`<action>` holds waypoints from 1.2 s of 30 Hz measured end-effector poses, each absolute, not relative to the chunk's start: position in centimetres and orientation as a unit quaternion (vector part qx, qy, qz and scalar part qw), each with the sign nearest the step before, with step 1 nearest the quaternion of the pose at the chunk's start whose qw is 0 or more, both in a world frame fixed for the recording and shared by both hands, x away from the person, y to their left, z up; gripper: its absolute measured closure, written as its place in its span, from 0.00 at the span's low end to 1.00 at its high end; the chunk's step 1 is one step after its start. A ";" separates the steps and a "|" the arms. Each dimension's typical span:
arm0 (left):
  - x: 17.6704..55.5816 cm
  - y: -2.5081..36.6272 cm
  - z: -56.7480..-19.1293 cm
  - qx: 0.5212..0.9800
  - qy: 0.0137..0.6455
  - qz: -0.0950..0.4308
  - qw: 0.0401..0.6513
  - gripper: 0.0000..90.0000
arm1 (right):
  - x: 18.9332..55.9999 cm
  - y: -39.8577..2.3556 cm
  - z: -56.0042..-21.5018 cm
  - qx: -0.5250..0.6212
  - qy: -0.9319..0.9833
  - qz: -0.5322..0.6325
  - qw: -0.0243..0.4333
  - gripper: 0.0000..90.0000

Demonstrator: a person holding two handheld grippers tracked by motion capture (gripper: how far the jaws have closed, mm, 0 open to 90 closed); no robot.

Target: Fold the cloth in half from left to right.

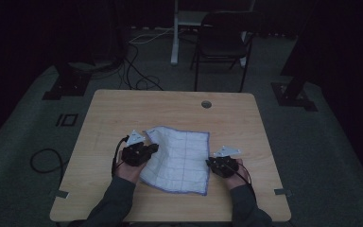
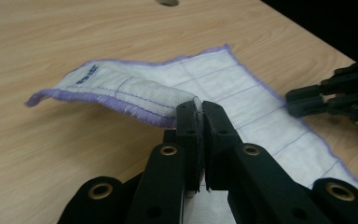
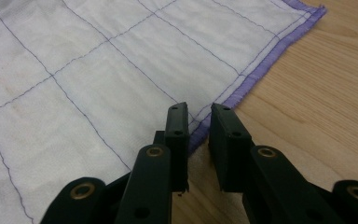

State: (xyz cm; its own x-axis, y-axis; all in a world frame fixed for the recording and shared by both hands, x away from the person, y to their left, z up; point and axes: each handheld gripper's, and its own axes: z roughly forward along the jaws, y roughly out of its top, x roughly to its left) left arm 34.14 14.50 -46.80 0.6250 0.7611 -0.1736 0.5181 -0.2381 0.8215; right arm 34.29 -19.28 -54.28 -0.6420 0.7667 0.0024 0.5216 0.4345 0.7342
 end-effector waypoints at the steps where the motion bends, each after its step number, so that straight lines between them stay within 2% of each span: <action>1: 34.2 14.3 -46.7 0.776 0.410 0.131 0.461 0.96 | 34.3 -19.3 -54.3 0.388 0.830 0.364 0.168 0.87; 19: 34.6 9.8 -45.2 0.792 0.360 0.111 0.481 0.96 | 34.3 -19.3 -54.3 0.389 0.830 0.364 0.168 0.86; 36: 35.3 4.6 -47.9 0.823 0.324 0.074 0.460 0.96 | 34.3 -19.3 -54.3 0.389 0.830 0.364 0.168 0.85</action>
